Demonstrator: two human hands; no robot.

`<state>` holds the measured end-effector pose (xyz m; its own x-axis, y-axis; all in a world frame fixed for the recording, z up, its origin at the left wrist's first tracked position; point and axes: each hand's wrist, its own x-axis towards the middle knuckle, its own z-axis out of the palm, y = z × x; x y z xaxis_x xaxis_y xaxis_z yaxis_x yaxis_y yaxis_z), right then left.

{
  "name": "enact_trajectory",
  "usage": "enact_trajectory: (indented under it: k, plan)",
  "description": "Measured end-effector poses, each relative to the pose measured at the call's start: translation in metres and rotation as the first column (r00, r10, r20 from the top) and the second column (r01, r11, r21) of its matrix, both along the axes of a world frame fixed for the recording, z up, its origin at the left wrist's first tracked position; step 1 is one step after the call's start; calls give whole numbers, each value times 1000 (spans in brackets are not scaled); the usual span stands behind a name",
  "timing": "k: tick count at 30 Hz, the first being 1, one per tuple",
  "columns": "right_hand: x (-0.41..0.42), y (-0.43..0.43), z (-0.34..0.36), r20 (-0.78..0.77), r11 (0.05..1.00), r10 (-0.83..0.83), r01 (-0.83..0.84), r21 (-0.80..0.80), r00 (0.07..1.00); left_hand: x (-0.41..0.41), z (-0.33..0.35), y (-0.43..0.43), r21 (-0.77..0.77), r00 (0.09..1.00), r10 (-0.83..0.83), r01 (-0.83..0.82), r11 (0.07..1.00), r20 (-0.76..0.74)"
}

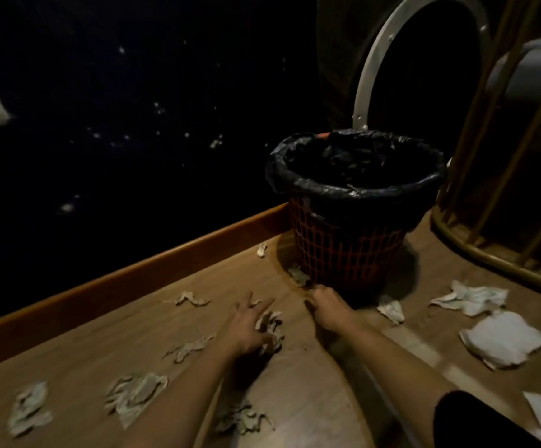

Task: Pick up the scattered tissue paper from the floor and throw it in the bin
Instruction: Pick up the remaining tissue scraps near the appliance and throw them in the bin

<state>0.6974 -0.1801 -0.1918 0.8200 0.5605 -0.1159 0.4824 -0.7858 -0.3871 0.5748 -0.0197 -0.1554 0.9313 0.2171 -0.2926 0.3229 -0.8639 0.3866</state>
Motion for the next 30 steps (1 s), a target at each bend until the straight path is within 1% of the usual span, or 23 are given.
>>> enact_trajectory:
  k: [2,3,4,5,6,8,9,10,11,12,13,15,16,18,19,20,21,23,24,25,27,29,30]
  plan:
    - [4,1,-23,27,997,-64,66,-51,998,3,-16,0,-25,998,7,-9,1000,-66]
    - [2,2,-30,63,992,-109,112,-53,992,4,-23,0,-16,997,5,-6,1000,-74]
    - [-3,4,-36,138,988,-134,143,-60,981,4,-26,-2,15,998,-7,8,1000,-56]
    - [-10,7,-40,232,987,-125,145,-72,965,4,-30,-3,45,1000,-15,16,999,-9]
    - [-19,9,-41,277,989,-93,122,-89,956,3,-33,-4,56,997,-24,20,998,72]
    - [-30,13,-37,333,995,-60,82,-51,941,-1,-34,-6,30,976,1,-7,1000,218]
    - [-30,18,-34,269,999,-18,30,-39,963,-5,-33,-8,10,968,23,-26,1000,250]
    - [-28,24,-28,232,1000,18,-21,9,973,-9,-31,-8,-5,964,41,-41,999,261]
    - [-24,31,-21,222,998,32,-44,52,975,-13,-29,-7,-20,964,57,-54,998,261]
    - [-16,40,-16,249,995,25,-49,90,968,-18,-26,-5,-35,961,79,-72,997,263]
    - [-7,49,-11,271,995,-6,-22,101,963,-23,-24,0,-45,959,103,-95,995,265]
    - [12,67,-9,257,998,-70,69,10,964,-35,-16,13,-38,944,150,-146,989,295]
    - [17,74,-7,216,994,-90,101,-37,972,-41,-13,22,-30,931,176,-176,984,321]
    - [12,78,-6,162,990,-114,126,-65,980,-58,-8,44,-52,888,260,-260,964,379]
    - [3,76,-5,170,988,-133,143,-48,976,-69,-5,56,-79,862,320,-314,946,394]
    - [-5,74,-6,221,987,-152,160,-20,963,-80,-1,66,-96,835,375,-369,924,403]
    - [-17,71,-7,265,985,-172,165,50,949,-93,1,78,-96,813,421,-419,903,403]
    - [-44,68,-10,282,979,-132,80,190,950,-118,2,97,-62,800,493,-504,861,341]
    - [-54,71,-13,274,974,-101,39,224,956,-131,-1,106,-27,810,516,-530,848,278]
    - [-65,74,-16,208,967,-87,33,252,974,-144,-5,113,1,821,535,-546,838,199]
    - [-79,81,-13,-6,941,-108,104,322,994,-165,-14,121,-17,834,549,-548,836,53]
    - [-95,84,-2,-189,906,-97,165,389,977,-177,-21,115,-11,867,498,-498,867,-21]
    - [-105,83,4,-240,893,-58,158,422,969,-181,-23,108,21,882,472,-472,882,-11]
